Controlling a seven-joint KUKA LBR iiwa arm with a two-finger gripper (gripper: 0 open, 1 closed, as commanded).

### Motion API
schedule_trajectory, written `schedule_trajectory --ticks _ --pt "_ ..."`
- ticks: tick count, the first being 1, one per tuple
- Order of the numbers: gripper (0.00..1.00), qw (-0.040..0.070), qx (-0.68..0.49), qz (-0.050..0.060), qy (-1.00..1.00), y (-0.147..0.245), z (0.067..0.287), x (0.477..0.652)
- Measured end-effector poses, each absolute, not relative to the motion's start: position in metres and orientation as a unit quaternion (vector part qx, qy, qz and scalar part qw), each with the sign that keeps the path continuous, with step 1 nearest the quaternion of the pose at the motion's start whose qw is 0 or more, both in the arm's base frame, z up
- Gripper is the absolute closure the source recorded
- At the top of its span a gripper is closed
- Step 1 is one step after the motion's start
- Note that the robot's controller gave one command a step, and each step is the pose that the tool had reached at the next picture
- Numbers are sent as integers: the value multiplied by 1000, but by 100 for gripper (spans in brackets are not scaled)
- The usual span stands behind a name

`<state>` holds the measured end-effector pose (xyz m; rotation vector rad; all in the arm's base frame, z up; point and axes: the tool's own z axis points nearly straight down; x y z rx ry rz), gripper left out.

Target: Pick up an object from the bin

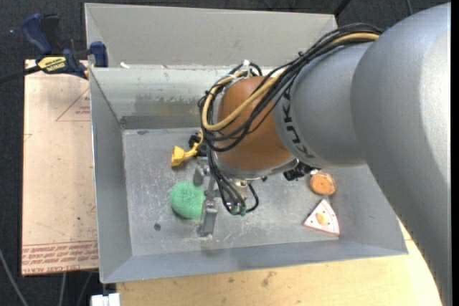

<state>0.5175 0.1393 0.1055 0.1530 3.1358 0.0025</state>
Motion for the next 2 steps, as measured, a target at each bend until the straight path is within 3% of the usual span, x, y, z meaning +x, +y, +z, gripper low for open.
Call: schedule_trajectory --ticks 1,2 --pt "0 1 24 1 1000 144 69 526" --pt "100 4 80 3 997 142 72 514"
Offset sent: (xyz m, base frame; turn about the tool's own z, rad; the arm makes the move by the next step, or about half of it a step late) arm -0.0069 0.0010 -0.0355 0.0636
